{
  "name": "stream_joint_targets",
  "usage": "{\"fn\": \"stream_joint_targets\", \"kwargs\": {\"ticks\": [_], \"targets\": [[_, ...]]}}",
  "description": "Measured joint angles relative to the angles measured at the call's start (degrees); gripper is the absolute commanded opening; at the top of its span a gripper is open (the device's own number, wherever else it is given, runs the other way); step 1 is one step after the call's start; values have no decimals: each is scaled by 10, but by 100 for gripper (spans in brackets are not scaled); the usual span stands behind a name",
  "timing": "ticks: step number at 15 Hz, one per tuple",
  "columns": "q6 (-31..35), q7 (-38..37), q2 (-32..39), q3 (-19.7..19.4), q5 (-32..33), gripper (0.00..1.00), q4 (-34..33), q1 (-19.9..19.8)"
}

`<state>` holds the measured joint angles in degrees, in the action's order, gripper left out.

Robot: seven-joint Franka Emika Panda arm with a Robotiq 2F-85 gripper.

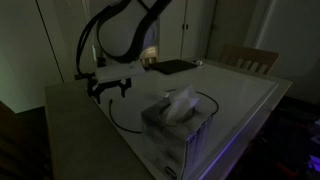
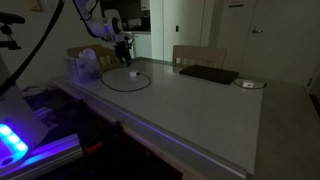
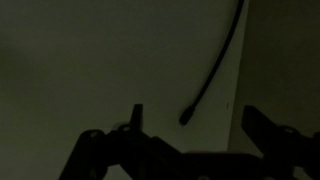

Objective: Coil up the phone charger

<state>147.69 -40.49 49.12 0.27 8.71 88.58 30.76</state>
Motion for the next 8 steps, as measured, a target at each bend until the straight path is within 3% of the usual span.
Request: {"fn": "stream_joint_targets", "kwargs": {"ticks": [8], "targets": [[1, -28, 6, -5, 0, 100, -10, 0]]}}
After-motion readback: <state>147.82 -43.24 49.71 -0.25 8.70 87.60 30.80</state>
